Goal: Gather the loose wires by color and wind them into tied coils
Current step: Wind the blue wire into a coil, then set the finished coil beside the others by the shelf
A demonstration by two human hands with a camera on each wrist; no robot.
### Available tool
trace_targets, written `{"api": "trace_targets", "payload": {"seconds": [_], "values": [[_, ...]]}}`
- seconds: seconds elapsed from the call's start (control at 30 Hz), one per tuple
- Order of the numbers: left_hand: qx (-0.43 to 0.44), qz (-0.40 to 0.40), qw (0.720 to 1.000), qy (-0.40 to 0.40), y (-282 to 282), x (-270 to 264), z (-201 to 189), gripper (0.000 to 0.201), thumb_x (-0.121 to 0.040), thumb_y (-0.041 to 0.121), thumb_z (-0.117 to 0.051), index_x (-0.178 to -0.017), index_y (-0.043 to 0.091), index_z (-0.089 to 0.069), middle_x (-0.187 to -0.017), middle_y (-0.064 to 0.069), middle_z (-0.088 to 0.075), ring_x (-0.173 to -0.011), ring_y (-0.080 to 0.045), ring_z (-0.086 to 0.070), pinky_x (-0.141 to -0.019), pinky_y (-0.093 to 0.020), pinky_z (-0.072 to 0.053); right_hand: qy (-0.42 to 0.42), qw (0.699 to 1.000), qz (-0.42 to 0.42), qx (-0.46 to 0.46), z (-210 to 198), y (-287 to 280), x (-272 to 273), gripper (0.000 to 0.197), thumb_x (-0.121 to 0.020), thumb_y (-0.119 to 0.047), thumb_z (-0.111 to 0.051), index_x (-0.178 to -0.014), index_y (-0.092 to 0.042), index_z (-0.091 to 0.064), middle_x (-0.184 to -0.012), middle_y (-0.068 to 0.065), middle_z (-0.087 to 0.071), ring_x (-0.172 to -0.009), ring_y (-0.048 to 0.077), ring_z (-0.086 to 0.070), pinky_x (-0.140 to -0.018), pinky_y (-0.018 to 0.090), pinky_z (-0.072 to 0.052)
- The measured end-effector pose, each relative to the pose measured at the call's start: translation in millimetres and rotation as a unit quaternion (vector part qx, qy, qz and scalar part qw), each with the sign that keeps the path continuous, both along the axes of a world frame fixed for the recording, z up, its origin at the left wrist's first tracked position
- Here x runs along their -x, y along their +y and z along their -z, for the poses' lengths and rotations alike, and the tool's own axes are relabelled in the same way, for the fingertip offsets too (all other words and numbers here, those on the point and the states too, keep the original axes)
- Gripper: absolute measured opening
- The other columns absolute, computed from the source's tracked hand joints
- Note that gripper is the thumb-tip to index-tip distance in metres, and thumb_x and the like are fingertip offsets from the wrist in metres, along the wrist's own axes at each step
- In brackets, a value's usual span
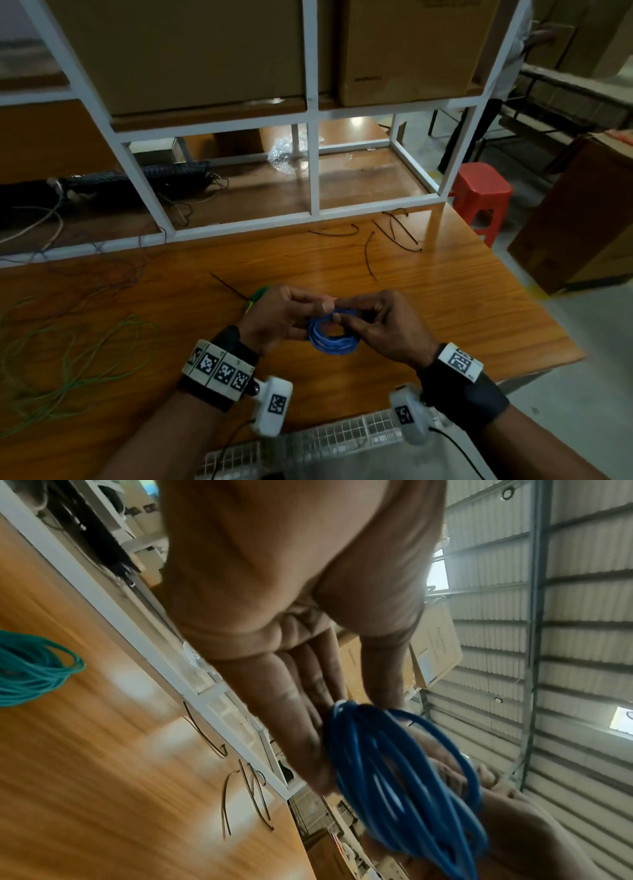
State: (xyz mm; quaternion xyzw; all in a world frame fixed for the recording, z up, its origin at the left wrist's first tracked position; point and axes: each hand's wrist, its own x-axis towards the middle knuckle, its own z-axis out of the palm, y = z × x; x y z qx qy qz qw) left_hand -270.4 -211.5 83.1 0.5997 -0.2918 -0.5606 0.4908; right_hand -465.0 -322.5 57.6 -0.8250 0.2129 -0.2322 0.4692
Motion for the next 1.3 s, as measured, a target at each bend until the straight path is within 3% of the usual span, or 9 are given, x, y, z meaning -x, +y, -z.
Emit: {"api": "trace_targets", "payload": {"seconds": [0.1,0.2,0.33,0.4,0.6,0.73,0.93,1.17,1.3], "values": [[-0.011,0.042,0.999,0.019,-5,-29,0,0.032,-0.079,0.016,-0.08,-0.106,-0.001,-0.075,-0.106,-0.021,-0.074,-0.093,-0.032,-0.073,-0.08,-0.04,-0.06,-0.009,0.999,-0.038,-0.036,-17,-5,-26,0.025,-0.093,-0.024,-0.078,-0.118,-0.02,-0.079,-0.109,-0.006,-0.079,-0.093,0.008,-0.077,-0.073,0.033,-0.065],[-0.013,0.02,1.0,0.016,-11,-55,6,0.043,-0.071,0.019,-0.085,-0.107,-0.001,-0.074,-0.105,-0.021,-0.074,-0.095,-0.034,-0.072,-0.081,-0.042,-0.06,0.012,0.998,-0.029,-0.063,-15,-12,-52,0.034,-0.09,-0.023,-0.081,-0.123,-0.015,-0.076,-0.112,0.0,-0.079,-0.096,0.012,-0.077,-0.079,0.037,-0.065],[-0.004,-0.018,0.997,0.069,-14,-88,19,0.051,-0.07,0.021,-0.084,-0.113,-0.003,-0.07,-0.108,-0.021,-0.073,-0.101,-0.035,-0.071,-0.088,-0.046,-0.058,0.021,0.995,0.073,-0.067,-17,-16,-91,0.062,-0.076,-0.028,-0.092,-0.133,-0.026,-0.068,-0.129,-0.007,-0.069,-0.092,0.008,-0.076,-0.072,0.038,-0.066],[0.022,-0.043,0.994,0.098,-20,-99,25,0.044,-0.074,0.018,-0.08,-0.112,-0.003,-0.07,-0.108,-0.021,-0.073,-0.099,-0.032,-0.072,-0.082,-0.041,-0.059,0.029,0.992,0.107,-0.064,-20,-25,-110,0.066,-0.072,-0.036,-0.093,-0.132,-0.026,-0.067,-0.13,-0.013,-0.065,-0.096,0.005,-0.074,-0.072,0.034,-0.065],[0.066,-0.193,0.966,0.159,-36,-123,38,0.039,-0.07,0.015,-0.078,-0.105,0.0,-0.072,-0.102,-0.022,-0.074,-0.091,-0.026,-0.074,-0.068,-0.032,-0.061,0.02,0.978,0.158,-0.135,-26,-80,-144,0.031,-0.09,-0.042,-0.077,-0.099,-0.012,-0.076,-0.097,0.001,-0.077,-0.083,0.018,-0.077,-0.071,0.04,-0.065],[0.08,-0.244,0.954,0.154,-52,-128,43,0.026,-0.077,0.012,-0.074,-0.101,0.002,-0.072,-0.1,-0.019,-0.075,-0.094,-0.026,-0.073,-0.068,-0.03,-0.061,0.132,0.967,0.213,-0.05,7,-163,-152,0.012,-0.097,-0.028,-0.072,-0.092,-0.017,-0.076,-0.089,-0.001,-0.077,-0.077,0.016,-0.076,-0.067,0.04,-0.065],[0.082,-0.306,0.94,0.128,-86,-126,47,0.017,-0.087,0.006,-0.069,-0.104,0.001,-0.071,-0.096,-0.016,-0.076,-0.088,-0.022,-0.075,-0.064,-0.026,-0.06,0.416,0.891,0.099,0.155,53,-265,-182,0.018,-0.099,-0.018,-0.06,-0.1,-0.016,-0.078,-0.106,0.005,-0.075,-0.093,0.023,-0.067,-0.08,0.033,-0.053],[0.071,-0.353,0.925,0.119,-119,-139,58,0.03,-0.077,0.016,-0.076,-0.102,0.001,-0.071,-0.092,-0.014,-0.075,-0.084,-0.019,-0.074,-0.062,-0.027,-0.059,0.436,0.883,0.048,0.165,75,-309,-211,0.012,-0.091,-0.023,-0.071,-0.101,-0.025,-0.076,-0.101,0.001,-0.07,-0.093,0.024,-0.066,-0.084,0.035,-0.055],[0.055,-0.355,0.925,0.124,-129,-142,68,0.038,-0.072,0.02,-0.078,-0.105,0.002,-0.072,-0.092,-0.013,-0.075,-0.084,-0.02,-0.072,-0.068,-0.03,-0.056,0.461,0.874,0.01,0.157,92,-312,-214,0.01,-0.085,-0.029,-0.079,-0.085,-0.03,-0.069,-0.096,0.0,-0.072,-0.093,0.025,-0.069,-0.084,0.04,-0.059]]}}
